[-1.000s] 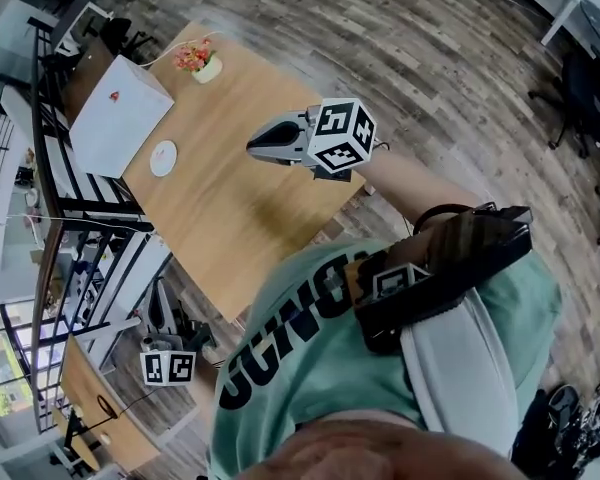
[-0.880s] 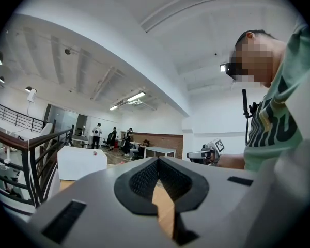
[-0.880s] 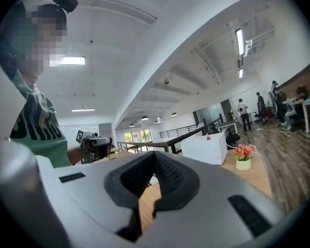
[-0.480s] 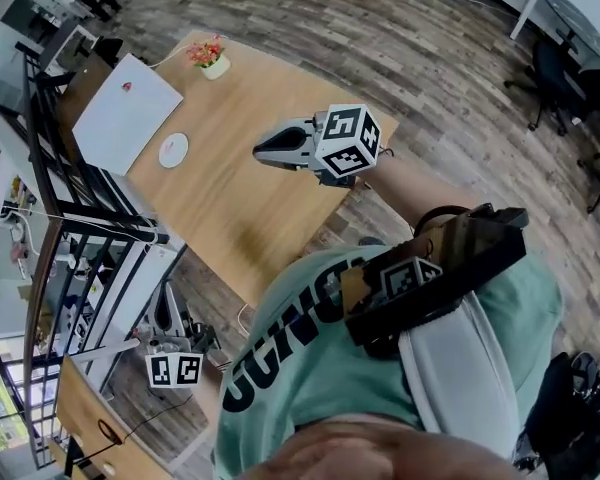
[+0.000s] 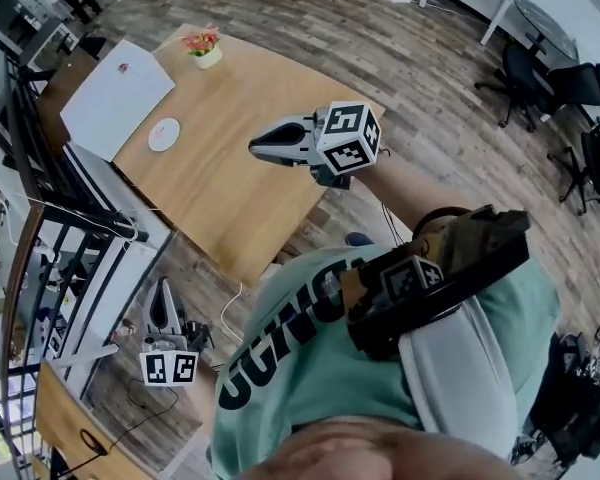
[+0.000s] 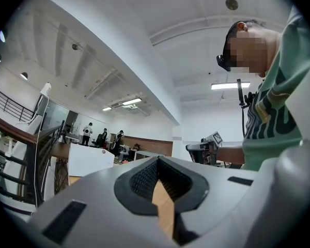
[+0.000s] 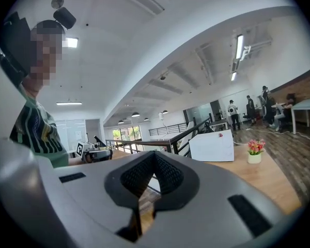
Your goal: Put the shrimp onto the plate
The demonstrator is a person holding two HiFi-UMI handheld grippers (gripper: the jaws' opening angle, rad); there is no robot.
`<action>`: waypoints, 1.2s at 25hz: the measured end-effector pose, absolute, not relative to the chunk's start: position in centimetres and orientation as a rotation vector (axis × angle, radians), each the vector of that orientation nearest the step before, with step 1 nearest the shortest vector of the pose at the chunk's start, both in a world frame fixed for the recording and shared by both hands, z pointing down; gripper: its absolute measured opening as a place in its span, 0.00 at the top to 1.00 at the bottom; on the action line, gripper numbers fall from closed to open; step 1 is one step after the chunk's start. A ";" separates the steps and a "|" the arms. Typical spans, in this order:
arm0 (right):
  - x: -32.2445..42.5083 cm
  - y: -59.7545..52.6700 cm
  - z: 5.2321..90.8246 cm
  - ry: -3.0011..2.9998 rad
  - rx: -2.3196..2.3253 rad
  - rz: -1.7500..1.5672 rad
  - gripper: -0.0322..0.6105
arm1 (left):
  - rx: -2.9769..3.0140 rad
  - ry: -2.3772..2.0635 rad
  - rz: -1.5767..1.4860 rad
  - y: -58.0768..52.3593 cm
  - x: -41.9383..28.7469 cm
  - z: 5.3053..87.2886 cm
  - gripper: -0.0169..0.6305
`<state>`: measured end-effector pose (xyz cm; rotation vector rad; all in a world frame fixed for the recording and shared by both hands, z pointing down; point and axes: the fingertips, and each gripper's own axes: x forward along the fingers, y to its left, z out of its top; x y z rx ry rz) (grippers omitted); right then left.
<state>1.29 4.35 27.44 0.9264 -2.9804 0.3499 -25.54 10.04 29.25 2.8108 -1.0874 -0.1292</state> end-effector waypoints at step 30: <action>15.3 4.6 28.1 -3.093 0.837 0.309 0.94 | 2.772 -1.212 -0.106 11.3 -11.7 27.5 0.97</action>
